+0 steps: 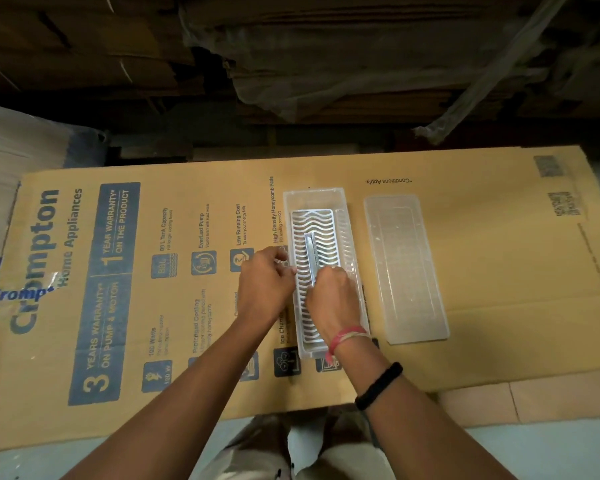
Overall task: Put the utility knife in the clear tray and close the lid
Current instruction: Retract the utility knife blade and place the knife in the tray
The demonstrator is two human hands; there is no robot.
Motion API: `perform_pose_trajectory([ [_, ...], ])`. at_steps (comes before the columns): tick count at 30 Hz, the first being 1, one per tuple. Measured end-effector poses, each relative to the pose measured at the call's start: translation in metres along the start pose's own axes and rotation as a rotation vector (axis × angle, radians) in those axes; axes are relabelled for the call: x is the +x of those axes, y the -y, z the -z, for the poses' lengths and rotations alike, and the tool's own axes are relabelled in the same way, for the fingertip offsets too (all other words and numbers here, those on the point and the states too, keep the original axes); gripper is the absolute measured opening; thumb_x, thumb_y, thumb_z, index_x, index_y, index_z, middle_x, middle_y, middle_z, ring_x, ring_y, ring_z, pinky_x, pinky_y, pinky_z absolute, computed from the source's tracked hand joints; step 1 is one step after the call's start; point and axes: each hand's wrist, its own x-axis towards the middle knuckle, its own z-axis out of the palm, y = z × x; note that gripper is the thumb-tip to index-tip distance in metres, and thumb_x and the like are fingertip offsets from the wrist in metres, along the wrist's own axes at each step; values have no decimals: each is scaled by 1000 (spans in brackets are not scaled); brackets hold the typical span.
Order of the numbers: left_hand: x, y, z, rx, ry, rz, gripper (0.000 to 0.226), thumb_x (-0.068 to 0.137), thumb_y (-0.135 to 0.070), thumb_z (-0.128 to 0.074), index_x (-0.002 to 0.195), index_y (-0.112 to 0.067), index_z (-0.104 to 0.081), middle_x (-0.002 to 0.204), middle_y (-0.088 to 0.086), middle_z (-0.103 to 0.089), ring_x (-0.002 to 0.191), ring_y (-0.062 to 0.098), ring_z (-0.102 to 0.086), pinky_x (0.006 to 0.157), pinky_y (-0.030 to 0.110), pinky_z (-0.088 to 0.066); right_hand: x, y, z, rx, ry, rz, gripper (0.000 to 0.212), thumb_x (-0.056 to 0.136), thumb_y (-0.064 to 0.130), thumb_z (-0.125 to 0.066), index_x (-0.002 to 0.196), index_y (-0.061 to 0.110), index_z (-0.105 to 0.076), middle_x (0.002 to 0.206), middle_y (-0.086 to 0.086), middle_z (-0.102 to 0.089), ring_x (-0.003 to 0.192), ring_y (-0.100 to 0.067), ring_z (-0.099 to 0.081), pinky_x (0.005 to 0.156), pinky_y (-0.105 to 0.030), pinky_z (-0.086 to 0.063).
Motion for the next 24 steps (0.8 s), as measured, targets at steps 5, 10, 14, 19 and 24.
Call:
perform_pose_trajectory([
  [5, 2, 2, -3, -18, -4, -3, 23, 85, -12, -71, 107, -7, -72, 66, 1, -64, 63, 15, -62, 69, 24, -47, 0, -3, -6, -21, 6, 1, 10, 87, 4, -60, 95, 6, -67, 97, -13, -64, 85, -26, -63, 68, -32, -51],
  [10, 2, 3, -4, -65, 6, 6, 22, 84, -10, -70, 106, -6, -72, 66, 4, -68, 64, 21, -69, 70, 36, -59, -2, -5, -6, 3, 15, -13, 10, 87, 8, -63, 96, 7, -66, 99, -13, -63, 86, -26, -63, 69, -30, -49],
  [14, 2, 5, -3, -85, 10, 24, 21, 84, -11, -71, 104, -9, -72, 67, 2, -69, 63, 18, -68, 67, 31, -57, -9, -1, 14, 66, -3, 36, 21, 88, 21, -64, 100, 5, -64, 103, -13, -62, 91, -28, -63, 74, -33, -50],
  [19, 3, 7, -3, -99, 30, 35, 19, 86, -10, -70, 104, -8, -72, 70, 9, -72, 64, 21, -69, 64, 31, -56, -2, -20, 72, 217, -228, 47, 25, 89, 30, -60, 108, 14, -66, 101, -5, -66, 84, -18, -62, 68, -22, -45],
  [24, 0, 7, -4, -87, 25, 13, 16, 88, -10, -68, 104, -9, -70, 71, 18, -72, 67, 32, -70, 65, 41, -60, 38, -88, 81, 97, -260, -150, 45, 82, 31, -64, 123, 14, -54, 118, -12, -59, 111, -30, -54, 84, -37, -47],
])
